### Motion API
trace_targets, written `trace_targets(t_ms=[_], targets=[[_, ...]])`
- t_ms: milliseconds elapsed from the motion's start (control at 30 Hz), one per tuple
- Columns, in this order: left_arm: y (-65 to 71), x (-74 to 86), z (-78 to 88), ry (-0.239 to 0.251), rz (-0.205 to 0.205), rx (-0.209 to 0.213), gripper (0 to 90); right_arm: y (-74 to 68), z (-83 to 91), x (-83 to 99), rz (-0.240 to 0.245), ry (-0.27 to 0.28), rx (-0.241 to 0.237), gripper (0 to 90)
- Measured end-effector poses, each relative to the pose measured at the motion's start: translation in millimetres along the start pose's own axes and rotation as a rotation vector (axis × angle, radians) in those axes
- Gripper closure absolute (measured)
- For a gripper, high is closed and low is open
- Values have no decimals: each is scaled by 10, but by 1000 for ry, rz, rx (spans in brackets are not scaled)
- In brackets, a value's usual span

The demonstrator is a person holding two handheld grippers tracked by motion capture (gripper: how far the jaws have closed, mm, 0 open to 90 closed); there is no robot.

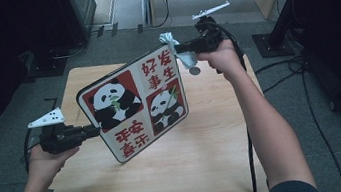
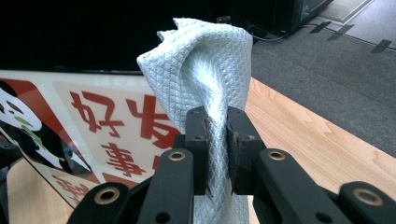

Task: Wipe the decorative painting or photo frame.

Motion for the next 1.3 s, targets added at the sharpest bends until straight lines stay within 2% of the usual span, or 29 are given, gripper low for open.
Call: trace_targets(t_ms=[400,600,767,867,1300], targets=[[-3,3,-1,4,9,7,785,80,-18,130,-14,0,10,810],[3,6,0,3,11,8,784,73,-29,159,-19,-14,11,810],[5,10,1,6,10,12,784,75,-48,200,-2,19,17,810],[8,11,0,6,12,11,785,120,-102,320,-5,-4,25,810],[21,15,1,5,18,14,786,144,-178,537,-34,-20,19,810]])
Point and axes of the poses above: each handheld gripper's, and its own axes: z roughly backward along the jaws, x roughly out of its underside, y roughly to its right, the point moved 10 cm from there along -z, roughly forward along the jaws, and after that the axes turned 2 degrees about x, right-handed, at the moved point
